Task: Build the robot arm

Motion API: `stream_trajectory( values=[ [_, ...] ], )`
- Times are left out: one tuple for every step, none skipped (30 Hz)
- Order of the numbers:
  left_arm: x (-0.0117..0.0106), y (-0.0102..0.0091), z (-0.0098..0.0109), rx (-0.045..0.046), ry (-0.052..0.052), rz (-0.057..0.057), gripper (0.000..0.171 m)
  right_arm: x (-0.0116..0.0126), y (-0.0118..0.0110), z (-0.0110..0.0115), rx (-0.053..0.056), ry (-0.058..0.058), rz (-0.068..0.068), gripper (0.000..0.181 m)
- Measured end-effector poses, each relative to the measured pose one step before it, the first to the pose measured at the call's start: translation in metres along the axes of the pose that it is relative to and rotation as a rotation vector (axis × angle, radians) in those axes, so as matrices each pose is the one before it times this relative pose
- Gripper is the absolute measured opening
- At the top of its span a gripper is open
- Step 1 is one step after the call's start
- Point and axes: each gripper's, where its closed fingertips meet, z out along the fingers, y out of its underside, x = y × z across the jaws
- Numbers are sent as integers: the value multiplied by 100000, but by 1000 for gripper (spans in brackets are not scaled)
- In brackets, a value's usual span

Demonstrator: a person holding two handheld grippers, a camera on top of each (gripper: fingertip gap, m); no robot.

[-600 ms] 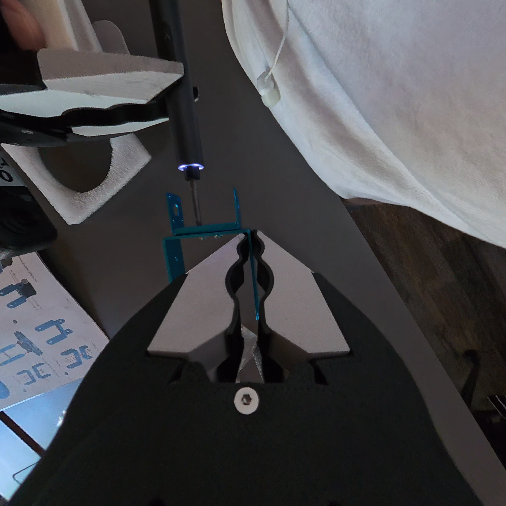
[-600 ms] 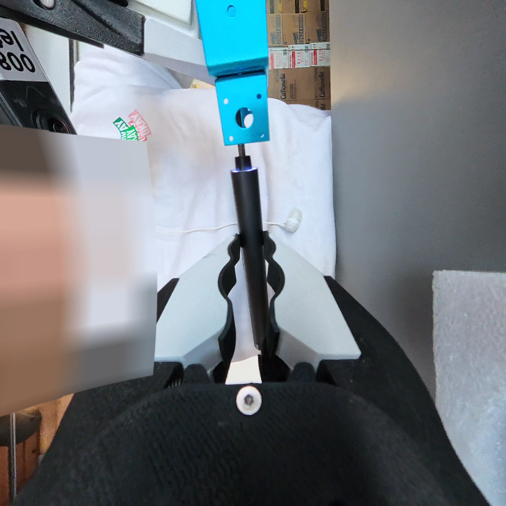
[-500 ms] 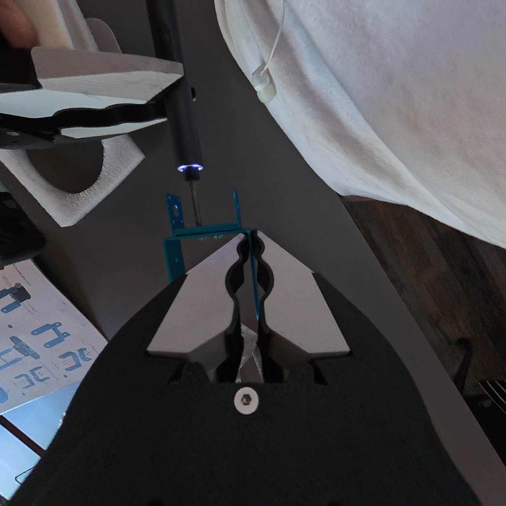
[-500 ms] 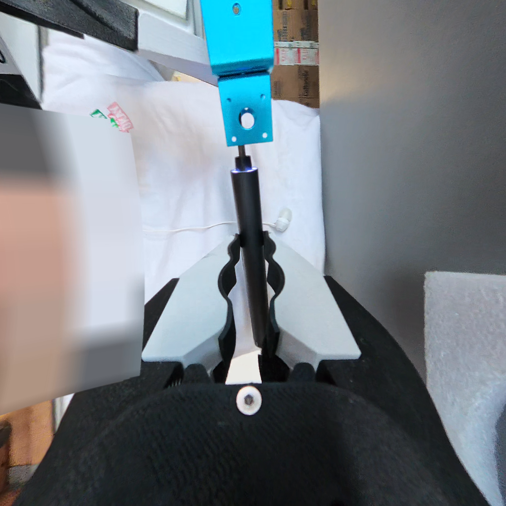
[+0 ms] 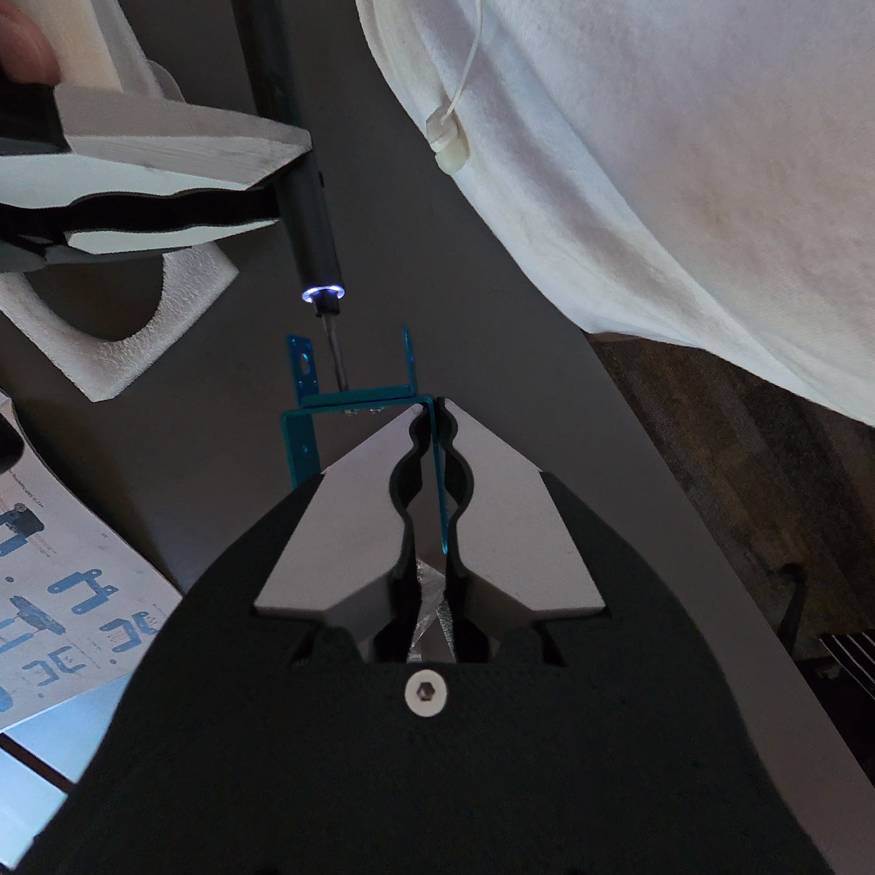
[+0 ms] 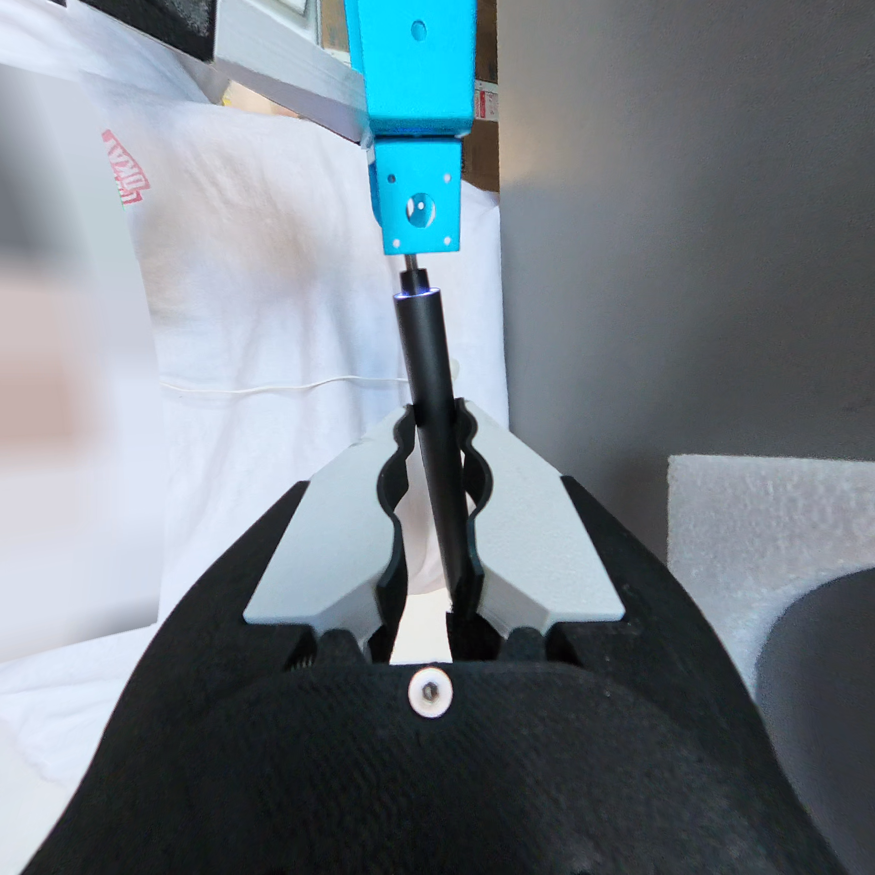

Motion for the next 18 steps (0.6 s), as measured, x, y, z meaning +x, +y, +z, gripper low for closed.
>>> stream_trajectory(
  values=[
    [12,-38,-5,481,268,-135,0,79,-23,-13,-416,851,-400,15],
    [8,-7,-19,314,255,-169,0,66,-16,-18,-493,990,-674,15],
    [-35,29,-12,154,52,-328,0,86,-27,-13,-446,1277,-979,15],
    [-6,-11,-23,438,317,-308,0,127,-31,-18,-494,1735,-931,16],
    [14,-40,-27,741,533,-506,0,170,-20,-17,-581,2255,-1605,16],
    [-10,-36,-20,685,503,-669,0,179,20,-11,-736,2318,-1150,16],
    [40,-57,-22,838,847,-576,0,76,24,-11,-621,1412,-430,16],
    [25,-42,-2,607,807,-536,0,-53,24,-14,-546,346,-98,16],
    [-61,86,18,-274,129,-310,0,-90,-40,-39,122,-445,236,16],
    [-66,166,60,-899,-172,286,0,-116,-103,-50,768,-1196,868,15],
    [-60,171,55,-1012,-421,618,0,-96,-102,-63,961,-1639,1572,15],
    [-30,104,51,-748,-407,559,0,-131,-71,-42,854,-2063,1451,15],
    [24,43,29,-339,-18,296,0,-116,-22,-31,693,-1917,876,15],
    [67,-1,16,-148,177,135,0,-70,1,-1,568,-1649,703,15],
    [42,-19,4,-31,8,263,0,-76,21,1,514,-1514,847,15],
    [21,17,-2,-203,-203,390,0,-87,-1,2,647,-1543,677,15],
    [-7,17,-6,-359,-255,384,0,-94,-11,-4,604,-1549,643,15],
    [-19,41,-6,-461,-214,260,0,-59,-35,-28,668,-1169,553,15]
  ],
)
